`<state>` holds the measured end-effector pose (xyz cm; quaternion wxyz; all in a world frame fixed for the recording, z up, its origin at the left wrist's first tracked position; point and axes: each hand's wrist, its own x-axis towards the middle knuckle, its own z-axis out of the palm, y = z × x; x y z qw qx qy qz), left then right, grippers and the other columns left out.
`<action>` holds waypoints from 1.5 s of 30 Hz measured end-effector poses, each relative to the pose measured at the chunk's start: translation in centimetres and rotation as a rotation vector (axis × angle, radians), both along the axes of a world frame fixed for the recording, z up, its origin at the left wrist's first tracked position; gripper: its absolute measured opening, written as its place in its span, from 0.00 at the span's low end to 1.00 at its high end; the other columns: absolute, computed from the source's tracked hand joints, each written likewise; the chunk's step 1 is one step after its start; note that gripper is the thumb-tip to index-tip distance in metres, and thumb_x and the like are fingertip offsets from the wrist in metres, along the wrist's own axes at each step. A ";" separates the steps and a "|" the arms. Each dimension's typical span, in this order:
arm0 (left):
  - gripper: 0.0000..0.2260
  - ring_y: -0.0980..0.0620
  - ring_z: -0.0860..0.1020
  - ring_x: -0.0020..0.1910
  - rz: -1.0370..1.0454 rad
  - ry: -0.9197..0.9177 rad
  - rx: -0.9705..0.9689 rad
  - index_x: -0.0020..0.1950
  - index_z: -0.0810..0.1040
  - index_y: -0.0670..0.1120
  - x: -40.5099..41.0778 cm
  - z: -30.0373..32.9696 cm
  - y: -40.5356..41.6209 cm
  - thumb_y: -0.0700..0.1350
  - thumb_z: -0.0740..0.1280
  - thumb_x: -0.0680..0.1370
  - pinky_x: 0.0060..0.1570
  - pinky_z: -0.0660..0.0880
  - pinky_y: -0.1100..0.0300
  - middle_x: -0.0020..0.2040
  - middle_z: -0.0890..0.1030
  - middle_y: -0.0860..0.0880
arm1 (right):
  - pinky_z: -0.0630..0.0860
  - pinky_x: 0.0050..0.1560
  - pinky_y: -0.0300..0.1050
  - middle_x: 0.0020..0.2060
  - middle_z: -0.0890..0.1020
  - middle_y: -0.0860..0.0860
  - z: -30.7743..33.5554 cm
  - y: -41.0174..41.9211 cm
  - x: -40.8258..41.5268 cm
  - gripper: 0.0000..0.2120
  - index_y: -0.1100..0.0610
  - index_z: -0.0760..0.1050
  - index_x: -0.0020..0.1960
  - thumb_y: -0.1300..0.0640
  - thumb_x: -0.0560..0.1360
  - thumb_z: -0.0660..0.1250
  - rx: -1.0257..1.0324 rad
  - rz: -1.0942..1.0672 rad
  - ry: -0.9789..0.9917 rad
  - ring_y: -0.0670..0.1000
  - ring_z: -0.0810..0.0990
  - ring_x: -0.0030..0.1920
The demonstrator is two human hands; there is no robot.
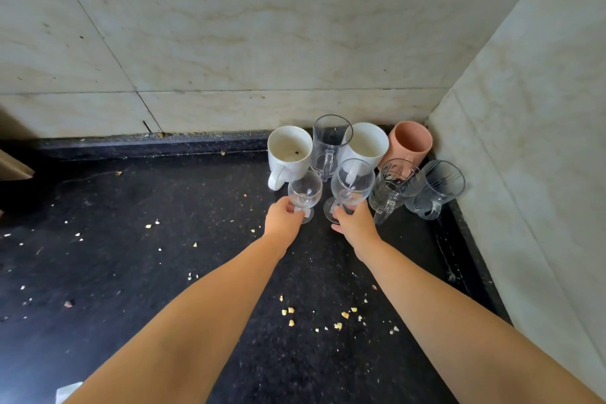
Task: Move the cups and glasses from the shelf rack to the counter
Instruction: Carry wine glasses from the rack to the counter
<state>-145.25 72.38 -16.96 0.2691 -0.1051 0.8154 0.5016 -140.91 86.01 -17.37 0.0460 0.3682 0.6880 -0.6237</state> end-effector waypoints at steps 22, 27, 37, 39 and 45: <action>0.19 0.45 0.69 0.67 -0.262 0.442 -0.734 0.71 0.68 0.48 9.0 12.8 -16.0 0.50 0.58 0.81 0.64 0.69 0.49 0.67 0.71 0.46 | 0.71 0.62 0.51 0.68 0.69 0.52 12.4 -12.8 4.8 0.18 0.55 0.66 0.70 0.55 0.81 0.57 1.134 1.033 0.355 0.55 0.69 0.67; 0.18 0.44 0.69 0.66 -0.005 0.372 -0.802 0.69 0.70 0.47 16.7 13.7 -19.5 0.50 0.58 0.80 0.63 0.68 0.48 0.65 0.72 0.45 | 0.68 0.65 0.52 0.70 0.67 0.52 13.4 -16.8 8.7 0.18 0.54 0.64 0.71 0.54 0.81 0.56 1.159 1.239 0.486 0.54 0.67 0.69; 0.17 0.43 0.69 0.66 0.432 0.158 -0.813 0.67 0.72 0.48 35.4 12.7 -24.6 0.50 0.59 0.79 0.63 0.68 0.49 0.65 0.72 0.45 | 0.69 0.62 0.52 0.68 0.68 0.52 12.2 -25.9 19.1 0.18 0.55 0.64 0.70 0.53 0.81 0.54 1.171 1.666 0.688 0.55 0.68 0.67; 0.16 0.43 0.70 0.65 0.563 0.102 -0.825 0.66 0.73 0.48 40.6 12.7 -26.6 0.50 0.59 0.79 0.62 0.69 0.49 0.63 0.73 0.45 | 0.70 0.61 0.52 0.67 0.69 0.53 12.3 -29.1 22.7 0.18 0.55 0.64 0.70 0.53 0.81 0.54 1.159 1.774 0.783 0.56 0.69 0.66; 0.17 0.45 0.71 0.65 0.850 -0.022 -0.849 0.66 0.73 0.48 54.1 12.6 -30.8 0.51 0.60 0.79 0.62 0.70 0.50 0.63 0.73 0.46 | 0.70 0.61 0.53 0.66 0.71 0.54 12.5 -37.1 33.5 0.18 0.55 0.65 0.69 0.52 0.81 0.54 0.999 2.013 0.977 0.57 0.70 0.65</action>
